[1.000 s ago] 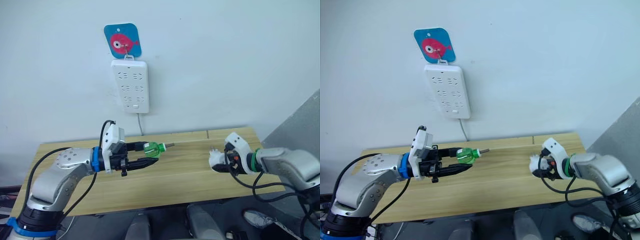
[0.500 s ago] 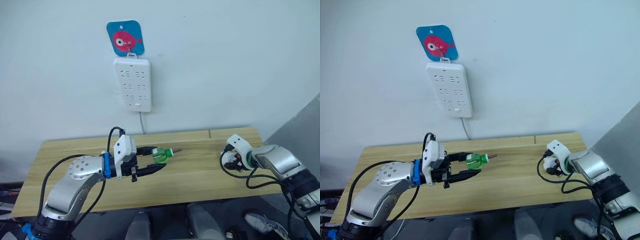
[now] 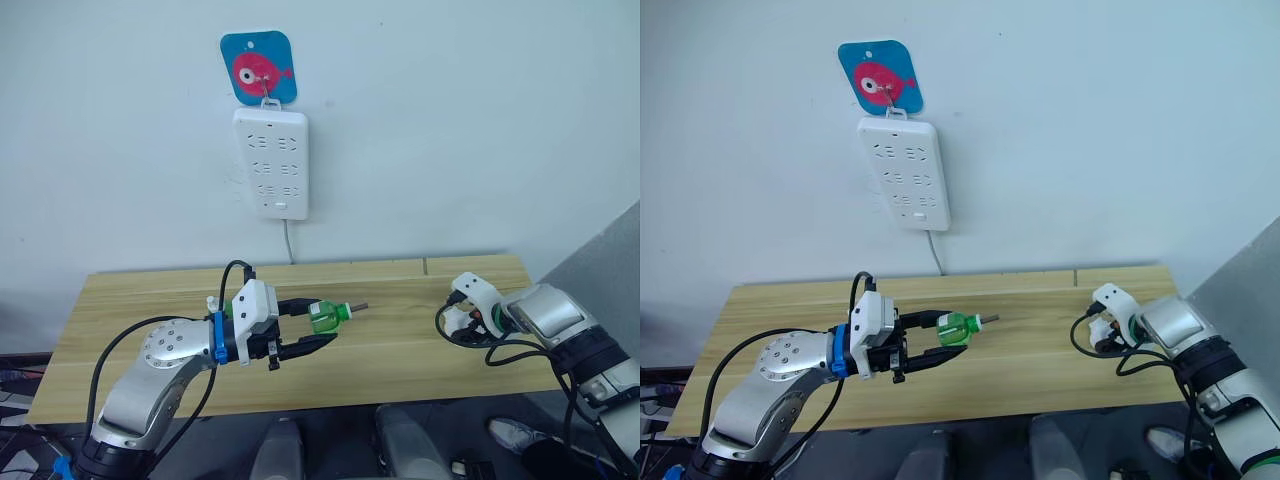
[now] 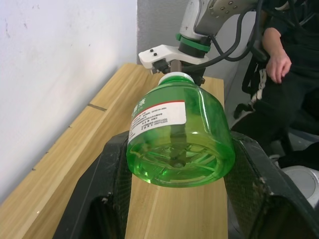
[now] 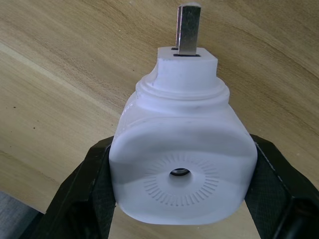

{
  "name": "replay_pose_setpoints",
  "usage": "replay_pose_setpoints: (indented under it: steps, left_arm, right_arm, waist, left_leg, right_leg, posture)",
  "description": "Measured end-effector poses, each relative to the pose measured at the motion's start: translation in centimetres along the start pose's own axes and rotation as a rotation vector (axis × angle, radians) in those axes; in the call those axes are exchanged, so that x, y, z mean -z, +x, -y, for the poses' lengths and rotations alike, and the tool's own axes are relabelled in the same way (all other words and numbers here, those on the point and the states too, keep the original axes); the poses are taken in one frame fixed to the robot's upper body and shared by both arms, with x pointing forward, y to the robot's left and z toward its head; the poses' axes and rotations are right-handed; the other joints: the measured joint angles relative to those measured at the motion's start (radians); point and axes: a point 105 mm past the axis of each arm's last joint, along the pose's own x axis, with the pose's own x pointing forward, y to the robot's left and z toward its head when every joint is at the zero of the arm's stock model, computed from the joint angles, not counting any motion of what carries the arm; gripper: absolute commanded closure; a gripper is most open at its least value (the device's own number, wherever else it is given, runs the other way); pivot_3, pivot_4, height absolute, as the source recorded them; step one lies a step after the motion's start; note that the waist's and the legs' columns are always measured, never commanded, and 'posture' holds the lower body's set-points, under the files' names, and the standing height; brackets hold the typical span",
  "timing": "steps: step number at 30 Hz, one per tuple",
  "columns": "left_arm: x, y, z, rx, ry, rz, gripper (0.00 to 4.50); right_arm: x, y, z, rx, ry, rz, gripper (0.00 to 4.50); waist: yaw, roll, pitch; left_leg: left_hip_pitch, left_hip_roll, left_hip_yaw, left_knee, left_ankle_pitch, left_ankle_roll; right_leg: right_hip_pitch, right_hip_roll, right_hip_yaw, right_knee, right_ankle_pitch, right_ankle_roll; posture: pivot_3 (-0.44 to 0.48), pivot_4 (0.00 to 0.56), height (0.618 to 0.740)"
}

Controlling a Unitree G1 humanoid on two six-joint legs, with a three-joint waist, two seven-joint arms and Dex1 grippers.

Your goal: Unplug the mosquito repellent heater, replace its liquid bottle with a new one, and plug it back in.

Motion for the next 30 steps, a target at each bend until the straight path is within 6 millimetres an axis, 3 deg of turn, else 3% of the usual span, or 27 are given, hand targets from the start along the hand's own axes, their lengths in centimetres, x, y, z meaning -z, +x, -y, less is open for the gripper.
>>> replay_pose_setpoints:
  steps: [1,2,8,13,18,23,26,30]
  left_arm:
    - [0.0,0.0,0.0,0.001,0.004,0.0,2.28]
    - [0.0,0.1,0.0,0.002,0.009,0.002,2.28]
    - [0.2,0.1,-0.1,-0.003,0.01,0.006,2.28]
    - [0.4,0.4,-0.8,-0.041,0.004,0.046,2.28]
    - [-0.4,1.4,-2.4,-0.208,-0.075,0.183,2.28]
    - [-1.1,1.7,-2.5,-0.258,-0.115,0.25,2.28]
    - [-1.8,1.9,-2.9,-0.273,-0.1,0.272,2.28]
    - [-2.9,2.4,-3.1,-0.274,-0.06,0.306,2.28]
  right_arm:
    - [-0.1,0.2,-0.2,-0.007,0.005,-0.001,0.09]
    - [-0.2,0.3,-0.5,-0.015,0.013,-0.001,0.0]
    - [-1.0,-0.9,-0.4,-0.019,0.055,0.032,0.0]
    - [-3.3,-5.5,0.1,-0.009,0.058,0.192,0.0]
    - [-6.8,-11.2,-5.0,-0.222,-0.044,0.531,0.0]
    - [-8.8,-13.1,-10.4,-0.55,0.096,0.871,0.0]
    - [-9.9,-14.7,-11.6,-0.65,0.163,0.964,0.0]
    - [-11.1,-14.9,-13.6,-0.773,0.238,0.991,0.0]
  waist:
    - [0.0,0.0,0.0]
    - [0.0,0.0,0.0]
    - [-0.002,0.001,0.0]
    - [-0.002,0.001,0.001]
    - [-0.004,-0.001,-0.001]
    - [-0.016,-0.001,-0.001]
    - [-0.023,-0.001,-0.001]
    - [-0.033,0.0,-0.002]
  left_leg:
    - [0.0,0.0,0.0,0.0,0.0,0.0]
    - [0.0,0.0,0.0,0.0,0.0,0.0]
    - [0.0,0.0,0.0,0.0,0.0,0.0]
    - [-0.001,0.0,-0.001,0.0,0.0,0.0]
    - [-0.002,0.0,-0.002,0.0,0.0,0.0]
    - [-0.002,0.0,-0.001,0.0,0.0,0.0]
    - [-0.001,0.0,-0.001,0.001,0.0,-0.001]
    - [-0.001,0.0,-0.001,0.001,0.0,-0.001]
  right_leg:
    - [0.0,0.0,0.0,0.0,0.0,0.0]
    - [0.0,0.0,0.0,0.0,0.0,0.0]
    - [0.0,0.0,0.0,0.0,0.0,0.0]
    - [0.0,0.0,-0.001,-0.001,0.0,0.0]
    - [0.0,0.0,-0.003,-0.002,0.0,0.0]
    - [0.0,0.0,-0.001,-0.002,0.001,0.001]
    - [0.001,0.0,-0.001,-0.002,0.003,0.001]
    - [0.001,0.0,-0.001,-0.001,0.003,0.001]
  posture:
    - [-0.014,0.206,0.728]
    - [-0.014,0.206,0.728]
    - [-0.054,0.189,0.728]
    - [-0.096,0.179,0.728]
    - [-0.136,0.176,0.728]
    - [-0.156,0.168,0.728]
    - [-0.16,0.161,0.728]
    - [-0.157,0.151,0.728]
